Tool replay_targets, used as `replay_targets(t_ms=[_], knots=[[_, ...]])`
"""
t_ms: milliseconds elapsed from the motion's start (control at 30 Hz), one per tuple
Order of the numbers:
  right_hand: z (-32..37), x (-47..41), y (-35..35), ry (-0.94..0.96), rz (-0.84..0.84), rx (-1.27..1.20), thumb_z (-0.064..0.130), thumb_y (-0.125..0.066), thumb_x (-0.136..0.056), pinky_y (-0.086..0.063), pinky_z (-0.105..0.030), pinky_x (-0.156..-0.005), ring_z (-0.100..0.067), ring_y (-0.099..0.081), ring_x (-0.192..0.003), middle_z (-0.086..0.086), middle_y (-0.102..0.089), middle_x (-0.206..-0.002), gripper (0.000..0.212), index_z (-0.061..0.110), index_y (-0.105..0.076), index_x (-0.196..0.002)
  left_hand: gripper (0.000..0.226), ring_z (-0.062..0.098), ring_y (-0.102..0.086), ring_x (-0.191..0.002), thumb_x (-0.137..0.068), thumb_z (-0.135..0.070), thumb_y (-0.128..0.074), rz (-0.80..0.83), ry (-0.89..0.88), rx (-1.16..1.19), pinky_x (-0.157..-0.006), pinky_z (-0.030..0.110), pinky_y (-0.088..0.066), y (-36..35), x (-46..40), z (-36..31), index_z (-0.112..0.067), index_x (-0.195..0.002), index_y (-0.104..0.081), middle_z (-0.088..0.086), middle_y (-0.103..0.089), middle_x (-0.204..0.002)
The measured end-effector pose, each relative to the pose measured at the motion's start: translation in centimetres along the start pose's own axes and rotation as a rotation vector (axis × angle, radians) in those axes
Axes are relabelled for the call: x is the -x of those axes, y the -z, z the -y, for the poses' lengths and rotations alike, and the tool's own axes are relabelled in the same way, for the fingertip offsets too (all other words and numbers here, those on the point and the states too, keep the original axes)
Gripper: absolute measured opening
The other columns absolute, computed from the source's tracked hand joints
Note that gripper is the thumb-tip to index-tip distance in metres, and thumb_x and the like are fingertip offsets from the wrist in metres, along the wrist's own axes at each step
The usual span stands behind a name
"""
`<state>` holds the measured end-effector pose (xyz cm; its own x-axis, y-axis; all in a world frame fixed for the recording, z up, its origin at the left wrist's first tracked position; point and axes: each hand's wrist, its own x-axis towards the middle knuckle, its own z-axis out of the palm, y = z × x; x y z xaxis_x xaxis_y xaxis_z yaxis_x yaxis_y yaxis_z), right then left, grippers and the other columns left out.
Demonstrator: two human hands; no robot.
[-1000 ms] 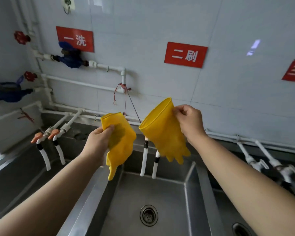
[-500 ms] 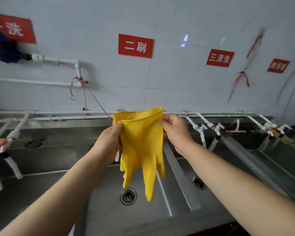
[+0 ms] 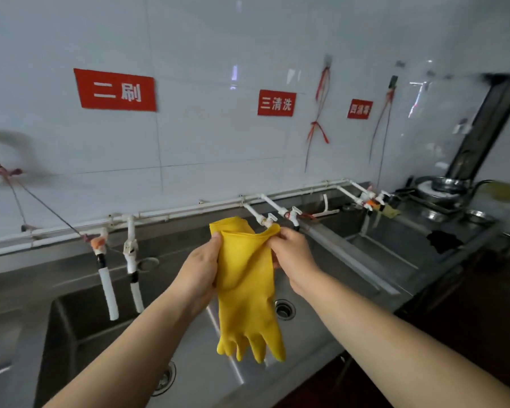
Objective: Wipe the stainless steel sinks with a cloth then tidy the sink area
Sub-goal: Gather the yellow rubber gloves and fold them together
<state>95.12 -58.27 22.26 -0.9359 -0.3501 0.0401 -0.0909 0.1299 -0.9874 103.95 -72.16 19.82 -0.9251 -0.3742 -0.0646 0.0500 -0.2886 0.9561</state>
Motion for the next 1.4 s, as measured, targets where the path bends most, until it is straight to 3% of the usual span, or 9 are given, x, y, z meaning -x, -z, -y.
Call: replay_targets(t_ms=[367, 467, 500, 533, 767, 1000, 1167, 1267, 1400], knots=[[-5.4, -6.9, 19.5, -0.156, -0.105, -0.252, 0.009, -0.059, -0.085, -0.045, -0.032, -0.057, -0.022, -0.056, -0.063, -0.007, -0.061, -0.063, 0.006, 0.012, -0.061, -0.08, 0.052, 0.034, -0.065, -0.073, -0.099, -0.046, -0.034, 0.139, 0.081, -0.035, -0.063, 0.04, -0.059, -18.8, -8.1, 7.0, -0.006, -0.09, -0.067, 0.025, -0.061, -0.072], [-6.4, -9.3, 24.7, -0.162, -0.234, -0.304, 0.008, -0.06, -0.086, -0.052, -0.042, -0.071, -0.029, -0.062, -0.076, -0.016, -0.065, -0.081, 0.003, 0.009, -0.061, -0.083, 0.055, 0.033, -0.052, -0.084, -0.094, -0.055, -0.033, 0.193, 0.038, 0.008, -0.079, 0.033, -0.03, -24.1, -10.9, 9.1, -0.009, -0.118, -0.054, 0.025, -0.049, -0.084], [-6.9, -10.2, 26.4, -0.171, -0.276, -0.299, 0.009, -0.06, -0.086, -0.052, -0.039, -0.07, -0.028, -0.061, -0.076, -0.014, -0.065, -0.08, 0.006, 0.01, -0.06, -0.08, 0.054, 0.031, -0.063, -0.093, -0.089, -0.06, -0.036, 0.237, 0.032, 0.029, -0.076, 0.04, -0.058, -25.8, -11.9, 9.8, -0.022, -0.121, -0.057, 0.023, -0.063, -0.095], [-7.4, -11.0, 28.1, -0.18, -0.315, -0.301, 0.009, -0.06, -0.086, -0.051, -0.036, -0.067, -0.027, -0.061, -0.074, -0.011, -0.065, -0.078, 0.009, 0.011, -0.06, -0.077, 0.061, 0.024, -0.064, -0.106, -0.084, -0.065, -0.041, 0.278, 0.018, 0.04, -0.078, 0.022, -0.052, -27.3, -12.9, 10.7, -0.023, -0.126, -0.055, 0.013, -0.068, -0.111], [-11.1, -16.7, 37.9, -0.353, -0.462, -0.372, 0.015, -0.055, -0.089, -0.053, -0.054, -0.082, -0.039, -0.064, -0.086, -0.022, -0.067, -0.088, 0.016, 0.008, -0.065, -0.079, 0.112, 0.023, -0.057, -0.119, -0.041, -0.069, -0.081, 0.419, -0.091, -0.091, -0.101, 0.043, -0.046, -37.1, -17.5, 13.7, -0.013, -0.132, -0.046, 0.008, -0.06, -0.127], [-14.6, -23.2, 45.3, -0.506, -0.539, -0.468, 0.032, -0.06, -0.087, -0.05, -0.056, -0.088, -0.041, -0.063, -0.094, -0.022, -0.067, -0.1, 0.03, 0.007, -0.066, -0.101, 0.065, -0.005, -0.059, -0.105, -0.069, -0.019, -0.082, 0.724, -0.103, -0.356, -0.077, 0.01, -0.049, -43.4, -25.0, 15.7, -0.033, -0.121, -0.047, -0.021, -0.063, -0.113], [-14.6, -27.4, 49.3, -0.449, -0.622, -0.396, 0.018, -0.061, -0.086, -0.053, -0.053, -0.081, -0.037, -0.064, -0.084, -0.019, -0.068, -0.088, 0.013, 0.007, -0.067, -0.087, 0.011, 0.006, -0.061, -0.09, -0.092, -0.015, -0.056, 0.465, -0.185, -0.439, -0.076, 0.023, -0.05, -48.4, -31.9, 16.2, -0.02, -0.099, -0.063, -0.001, -0.066, -0.096], [-14.4, -29.3, 51.6, -0.336, -0.668, -0.245, 0.01, -0.056, -0.087, -0.046, -0.038, -0.064, -0.026, -0.056, -0.066, -0.01, -0.058, -0.07, 0.019, 0.011, -0.057, -0.067, 0.018, 0.017, -0.061, -0.082, -0.095, -0.017, -0.051, 0.423, -0.189, -0.396, -0.073, 0.034, -0.05, -51.3, -35.9, 15.9, -0.008, -0.091, -0.066, 0.016, -0.065, -0.09], [-14.3, -31.0, 54.6, -0.182, -0.769, -0.05, 0.011, -0.063, -0.084, -0.049, -0.03, -0.065, -0.015, -0.058, -0.081, -0.001, -0.06, -0.09, 0.009, 0.014, -0.059, -0.092, 0.029, 0.031, -0.054, -0.076, -0.095, -0.019, -0.051, 0.435, -0.24, -0.389, -0.073, 0.045, -0.047, -54.8, -40.2, 16.4, 0.008, -0.094, -0.06, 0.032, -0.057, -0.092]])
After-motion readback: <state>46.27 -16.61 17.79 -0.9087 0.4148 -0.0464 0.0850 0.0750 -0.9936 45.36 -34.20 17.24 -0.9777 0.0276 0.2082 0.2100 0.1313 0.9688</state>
